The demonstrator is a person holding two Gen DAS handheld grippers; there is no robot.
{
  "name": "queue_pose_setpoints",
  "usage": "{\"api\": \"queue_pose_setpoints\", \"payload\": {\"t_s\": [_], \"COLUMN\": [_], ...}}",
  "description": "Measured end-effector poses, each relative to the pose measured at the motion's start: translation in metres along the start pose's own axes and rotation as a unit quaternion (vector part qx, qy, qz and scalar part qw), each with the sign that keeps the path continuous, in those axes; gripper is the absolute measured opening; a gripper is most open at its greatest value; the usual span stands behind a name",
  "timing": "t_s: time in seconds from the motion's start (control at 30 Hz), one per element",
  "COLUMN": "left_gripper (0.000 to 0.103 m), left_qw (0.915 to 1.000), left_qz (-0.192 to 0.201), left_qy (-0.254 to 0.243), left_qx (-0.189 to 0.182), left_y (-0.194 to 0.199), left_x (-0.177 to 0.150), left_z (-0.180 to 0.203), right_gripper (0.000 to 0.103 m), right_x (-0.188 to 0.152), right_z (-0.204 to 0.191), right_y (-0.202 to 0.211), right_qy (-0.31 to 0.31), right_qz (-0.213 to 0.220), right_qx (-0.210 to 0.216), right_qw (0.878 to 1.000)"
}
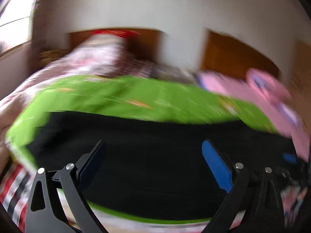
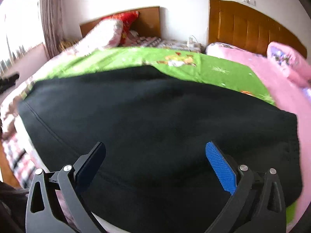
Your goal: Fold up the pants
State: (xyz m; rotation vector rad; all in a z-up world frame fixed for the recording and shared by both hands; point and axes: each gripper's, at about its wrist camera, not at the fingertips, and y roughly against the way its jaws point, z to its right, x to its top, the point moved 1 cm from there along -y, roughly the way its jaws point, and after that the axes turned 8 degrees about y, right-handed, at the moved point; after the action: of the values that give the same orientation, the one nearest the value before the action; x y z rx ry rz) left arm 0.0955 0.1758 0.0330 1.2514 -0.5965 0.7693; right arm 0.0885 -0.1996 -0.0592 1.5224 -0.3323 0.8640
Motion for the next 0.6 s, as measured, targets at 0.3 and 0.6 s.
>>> {"api": "queue_pose_setpoints", "payload": {"t_s": [0.3, 0.6], "left_gripper": [0.102, 0.101], "left_qw": [0.9820, 0.9750], "left_qz": [-0.148, -0.164], "left_qy": [-0.118, -0.140], "left_qx": [0.004, -0.054], "left_y": [-0.087, -0.082], "left_x": [-0.078, -0.029], "left_z": [0.076, 0.137], "right_gripper": [0.099, 0.099], "right_x": [-0.050, -0.017], "right_z": [0.026, 0.038], "right_y": [0.014, 0.040], "right_qy": [0.007, 0.054], "right_qz": [0.011, 0.007], "right_qx": [0.019, -0.031], "right_qw": [1.000, 0.998]}}
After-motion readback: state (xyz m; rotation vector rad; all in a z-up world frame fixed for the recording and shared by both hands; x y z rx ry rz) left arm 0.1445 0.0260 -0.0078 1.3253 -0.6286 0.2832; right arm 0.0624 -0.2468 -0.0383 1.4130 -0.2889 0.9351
